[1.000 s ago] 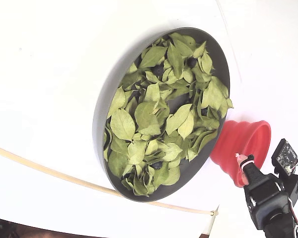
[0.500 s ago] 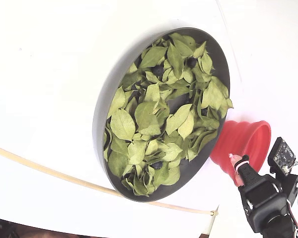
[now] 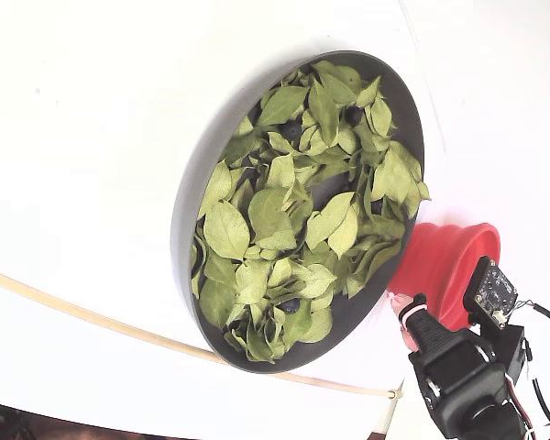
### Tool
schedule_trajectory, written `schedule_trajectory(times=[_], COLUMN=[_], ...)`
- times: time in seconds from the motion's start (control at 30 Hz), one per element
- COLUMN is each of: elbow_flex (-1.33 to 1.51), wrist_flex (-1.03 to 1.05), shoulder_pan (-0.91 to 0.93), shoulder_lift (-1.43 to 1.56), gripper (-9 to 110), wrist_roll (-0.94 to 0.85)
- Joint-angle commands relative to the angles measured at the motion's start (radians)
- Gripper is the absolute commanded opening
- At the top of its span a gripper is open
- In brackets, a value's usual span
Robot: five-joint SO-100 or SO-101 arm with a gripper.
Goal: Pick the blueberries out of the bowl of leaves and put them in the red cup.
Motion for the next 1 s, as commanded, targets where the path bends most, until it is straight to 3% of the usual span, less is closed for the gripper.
schedule_trajectory(times=[0.0,0.97], elbow_flex=[-0.002,0.109], wrist_flex=[0.005,0.038], shoulder_pan=[-0.005,-0.058], shoulder_lift=[0.114,0.075], gripper=[17,16], wrist_roll=[0.012,0.037])
